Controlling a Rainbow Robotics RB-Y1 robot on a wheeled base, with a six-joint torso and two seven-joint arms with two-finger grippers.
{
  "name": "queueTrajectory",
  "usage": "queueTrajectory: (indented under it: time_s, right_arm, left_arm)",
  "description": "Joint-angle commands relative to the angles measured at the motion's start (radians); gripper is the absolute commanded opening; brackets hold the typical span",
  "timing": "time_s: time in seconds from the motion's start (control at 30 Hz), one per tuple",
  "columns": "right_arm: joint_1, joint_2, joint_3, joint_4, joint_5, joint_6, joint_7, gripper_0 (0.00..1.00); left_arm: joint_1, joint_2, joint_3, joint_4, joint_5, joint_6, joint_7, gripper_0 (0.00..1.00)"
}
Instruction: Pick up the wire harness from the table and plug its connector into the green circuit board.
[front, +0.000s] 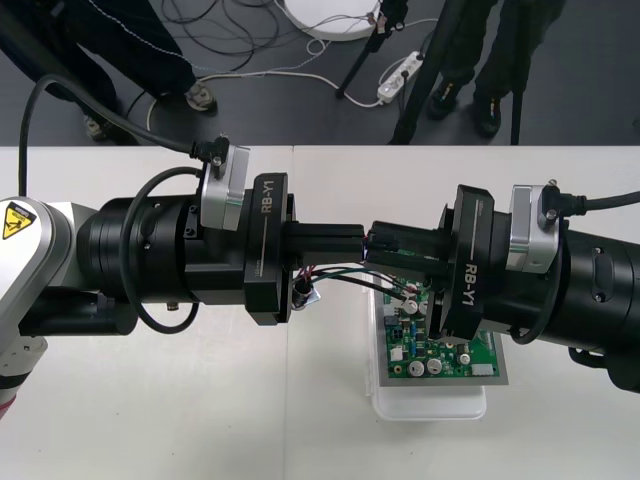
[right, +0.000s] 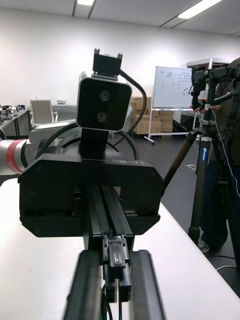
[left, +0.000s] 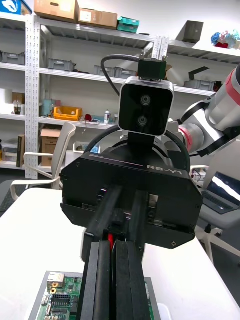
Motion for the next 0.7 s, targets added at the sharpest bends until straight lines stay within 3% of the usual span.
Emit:
queueTrajectory:
  time_s: [0.03,0.7]
  right_arm:
    - [-0.010,-0.017,0.007,-0.038,-0.038,-0.006,-0.003,0.99]
    - [-0.010,-0.022,0.004,-0.038,-0.043,-0.007,-0.005,1.00]
  left_arm:
    - [-0.040,-0.012,-0.011,-0.018,0.011,-0.006,-0.062,0.00]
    - [-0.035,-0.003,-0.011,-0.016,0.010,-0.006,-0.053,0.00]
